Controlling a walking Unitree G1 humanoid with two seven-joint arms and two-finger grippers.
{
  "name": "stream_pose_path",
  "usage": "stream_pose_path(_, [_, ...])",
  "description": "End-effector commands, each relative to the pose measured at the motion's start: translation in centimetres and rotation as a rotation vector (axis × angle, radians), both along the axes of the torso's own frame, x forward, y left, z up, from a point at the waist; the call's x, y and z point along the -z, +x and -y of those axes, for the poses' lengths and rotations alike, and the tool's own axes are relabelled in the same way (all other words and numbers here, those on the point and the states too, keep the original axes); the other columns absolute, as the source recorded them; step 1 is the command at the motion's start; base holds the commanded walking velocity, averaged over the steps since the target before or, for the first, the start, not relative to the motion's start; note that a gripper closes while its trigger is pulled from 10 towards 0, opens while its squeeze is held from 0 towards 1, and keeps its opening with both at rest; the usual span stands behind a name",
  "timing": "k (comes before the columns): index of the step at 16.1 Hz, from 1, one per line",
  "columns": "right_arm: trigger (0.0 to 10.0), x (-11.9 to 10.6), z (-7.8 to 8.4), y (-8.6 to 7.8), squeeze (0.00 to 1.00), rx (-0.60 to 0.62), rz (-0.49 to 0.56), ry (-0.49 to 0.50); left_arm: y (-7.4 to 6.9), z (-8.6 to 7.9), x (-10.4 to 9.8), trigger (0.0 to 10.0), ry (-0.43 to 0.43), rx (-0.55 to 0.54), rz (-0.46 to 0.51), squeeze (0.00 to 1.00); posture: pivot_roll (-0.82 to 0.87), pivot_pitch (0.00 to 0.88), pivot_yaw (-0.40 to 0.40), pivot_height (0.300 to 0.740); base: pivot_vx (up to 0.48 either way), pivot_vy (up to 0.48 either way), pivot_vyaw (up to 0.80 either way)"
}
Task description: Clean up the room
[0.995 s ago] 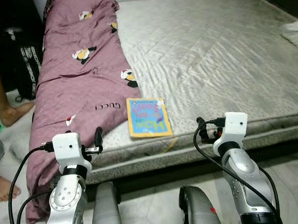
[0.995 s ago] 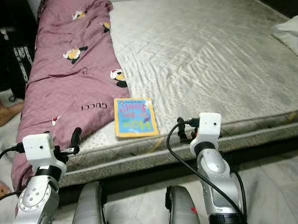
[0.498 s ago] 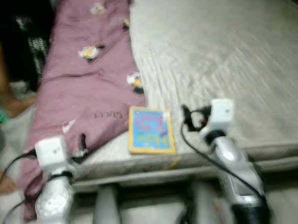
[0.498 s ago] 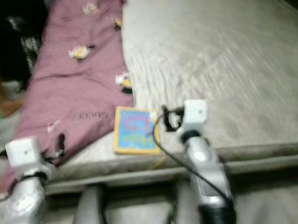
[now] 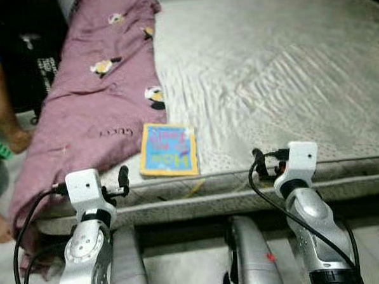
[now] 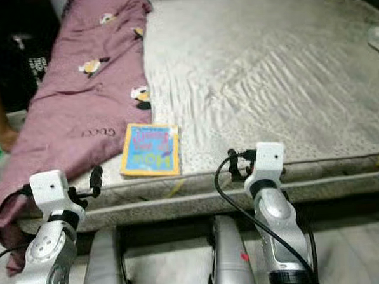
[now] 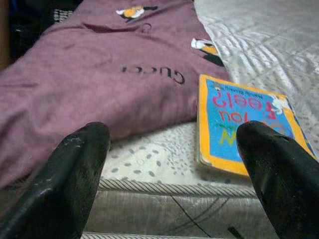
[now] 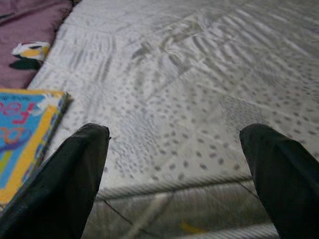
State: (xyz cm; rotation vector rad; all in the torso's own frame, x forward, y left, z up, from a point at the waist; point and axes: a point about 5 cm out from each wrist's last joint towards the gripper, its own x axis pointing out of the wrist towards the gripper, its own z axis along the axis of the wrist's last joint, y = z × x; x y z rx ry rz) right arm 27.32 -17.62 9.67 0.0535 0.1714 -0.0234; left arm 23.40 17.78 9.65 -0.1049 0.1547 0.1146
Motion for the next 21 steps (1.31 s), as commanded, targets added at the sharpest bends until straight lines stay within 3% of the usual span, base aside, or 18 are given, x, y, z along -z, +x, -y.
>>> stream_pose_path(1, [10.0, -0.2, -0.3, 0.0, 0.00, -0.006, 0.004, 0.008, 0.0, -0.7, -0.2, 10.0, 0.010, -0.029, -0.011, 0.00, -0.01, 0.086, -0.019, 0.484, 0.000, 0.000, 0.00])
stream_pose_path(5, [10.0, -0.2, -0.2, 0.0, 0.00, -0.001, -0.002, 0.012, 0.3, -1.1, -0.3, 10.0, 0.008, -0.043, -0.010, 0.00, -0.02, 0.090, -0.021, 0.484, 0.000, 0.000, 0.00])
stream_pose_path(8, [10.0, -0.4, 0.5, -0.1, 0.00, 0.014, 0.001, -0.006, 0.6, -2.5, -0.4, 10.0, 0.012, -0.078, -0.002, 0.00, -0.03, 0.100, -0.021, 0.484, 0.000, 0.000, 0.00])
stream_pose_path(12, [10.0, -0.9, 3.7, -2.0, 0.00, 0.082, -0.008, -0.094, 2.6, -4.7, -0.6, 10.0, 0.018, -0.134, 0.041, 0.00, -0.11, 0.145, -0.036, 0.484, 0.000, 0.000, 0.00])
stream_pose_path(14, [10.0, -1.2, 5.0, -3.3, 0.00, 0.097, -0.026, -0.131, 4.5, -4.2, -0.3, 10.0, -0.052, -0.104, 0.039, 0.00, -0.17, 0.174, -0.045, 0.484, 0.000, 0.000, 0.00])
stream_pose_path(18, [10.0, -2.3, 5.4, -4.6, 0.00, 0.079, -0.022, -0.181, 7.8, -2.0, 0.2, 10.0, -0.163, -0.019, 0.031, 0.00, -0.25, 0.182, -0.052, 0.484, 0.000, 0.000, 0.00])
stream_pose_path(21, [10.0, -2.7, 5.2, -5.1, 0.00, 0.049, -0.021, -0.212, 8.7, -1.3, 1.1, 10.0, -0.226, -0.021, 0.006, 0.00, -0.28, 0.180, -0.061, 0.484, 0.000, 0.000, 0.00])
